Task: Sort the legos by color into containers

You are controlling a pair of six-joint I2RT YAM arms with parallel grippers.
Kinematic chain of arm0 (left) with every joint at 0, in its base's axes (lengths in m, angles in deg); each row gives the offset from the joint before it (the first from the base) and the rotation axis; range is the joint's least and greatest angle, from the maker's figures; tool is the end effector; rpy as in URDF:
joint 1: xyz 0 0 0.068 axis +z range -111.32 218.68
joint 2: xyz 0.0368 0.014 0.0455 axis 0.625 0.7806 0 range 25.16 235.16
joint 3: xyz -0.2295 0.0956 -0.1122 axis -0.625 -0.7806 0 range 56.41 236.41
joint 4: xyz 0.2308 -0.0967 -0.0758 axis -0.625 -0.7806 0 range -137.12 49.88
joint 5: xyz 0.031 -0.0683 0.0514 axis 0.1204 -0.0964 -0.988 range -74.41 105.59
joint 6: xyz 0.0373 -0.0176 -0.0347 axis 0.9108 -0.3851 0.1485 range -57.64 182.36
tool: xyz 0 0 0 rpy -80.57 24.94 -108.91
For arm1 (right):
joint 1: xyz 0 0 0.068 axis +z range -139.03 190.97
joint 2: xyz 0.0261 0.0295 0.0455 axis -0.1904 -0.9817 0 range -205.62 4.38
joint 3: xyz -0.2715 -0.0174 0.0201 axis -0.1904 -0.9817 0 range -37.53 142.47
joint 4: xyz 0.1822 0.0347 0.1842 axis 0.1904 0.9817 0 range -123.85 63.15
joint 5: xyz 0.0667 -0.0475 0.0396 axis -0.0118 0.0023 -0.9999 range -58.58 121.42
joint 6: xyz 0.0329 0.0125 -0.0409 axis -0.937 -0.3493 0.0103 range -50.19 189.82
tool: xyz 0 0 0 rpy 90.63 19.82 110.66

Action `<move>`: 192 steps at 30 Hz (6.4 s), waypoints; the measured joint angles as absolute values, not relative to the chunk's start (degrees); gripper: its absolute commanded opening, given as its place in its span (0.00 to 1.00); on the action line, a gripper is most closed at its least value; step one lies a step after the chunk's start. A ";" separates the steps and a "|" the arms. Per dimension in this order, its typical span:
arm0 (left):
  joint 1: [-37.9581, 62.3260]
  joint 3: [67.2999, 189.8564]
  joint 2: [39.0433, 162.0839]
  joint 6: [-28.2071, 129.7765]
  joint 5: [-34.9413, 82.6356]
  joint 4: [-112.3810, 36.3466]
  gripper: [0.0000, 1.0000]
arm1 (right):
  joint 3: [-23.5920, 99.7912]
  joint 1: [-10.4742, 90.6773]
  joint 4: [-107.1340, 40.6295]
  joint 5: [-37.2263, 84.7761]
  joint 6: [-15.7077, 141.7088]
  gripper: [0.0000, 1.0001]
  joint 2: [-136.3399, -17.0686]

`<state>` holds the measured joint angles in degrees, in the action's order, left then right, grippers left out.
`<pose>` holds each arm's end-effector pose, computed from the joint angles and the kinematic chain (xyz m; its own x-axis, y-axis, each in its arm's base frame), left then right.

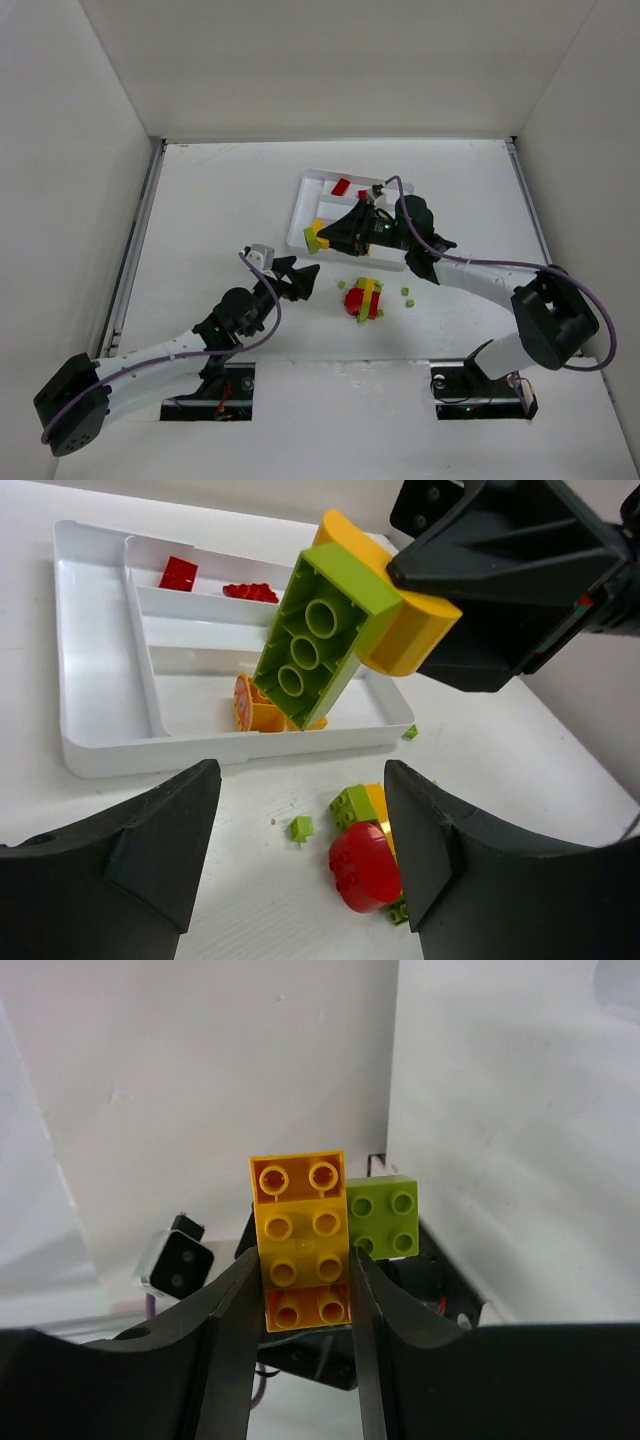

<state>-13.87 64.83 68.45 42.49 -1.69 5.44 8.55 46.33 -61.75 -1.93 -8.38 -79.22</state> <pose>0.1113 -0.1280 0.2237 -0.0912 -0.4146 -0.9054 0.5845 0.7138 -0.3858 0.2527 0.2032 0.2569 -0.9337 0.3401 -0.1118 -0.0560 0.1698 0.9839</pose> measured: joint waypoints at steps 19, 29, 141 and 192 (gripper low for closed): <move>-17.89 71.02 75.75 59.25 -7.31 6.77 0.44 | 4.16 46.13 -78.71 -9.16 -21.30 0.19 -84.46; -19.62 72.09 76.34 61.22 -8.36 5.11 0.20 | 2.54 44.91 -81.09 -10.76 -22.59 0.19 -84.48; 2.48 133.05 140.94 -10.30 10.22 -32.35 0.27 | -4.65 40.27 -43.76 44.43 26.00 0.33 -63.87; -14.44 79.79 90.94 17.04 -1.84 -15.96 0.39 | -5.18 67.73 -21.64 53.81 23.12 0.67 -60.22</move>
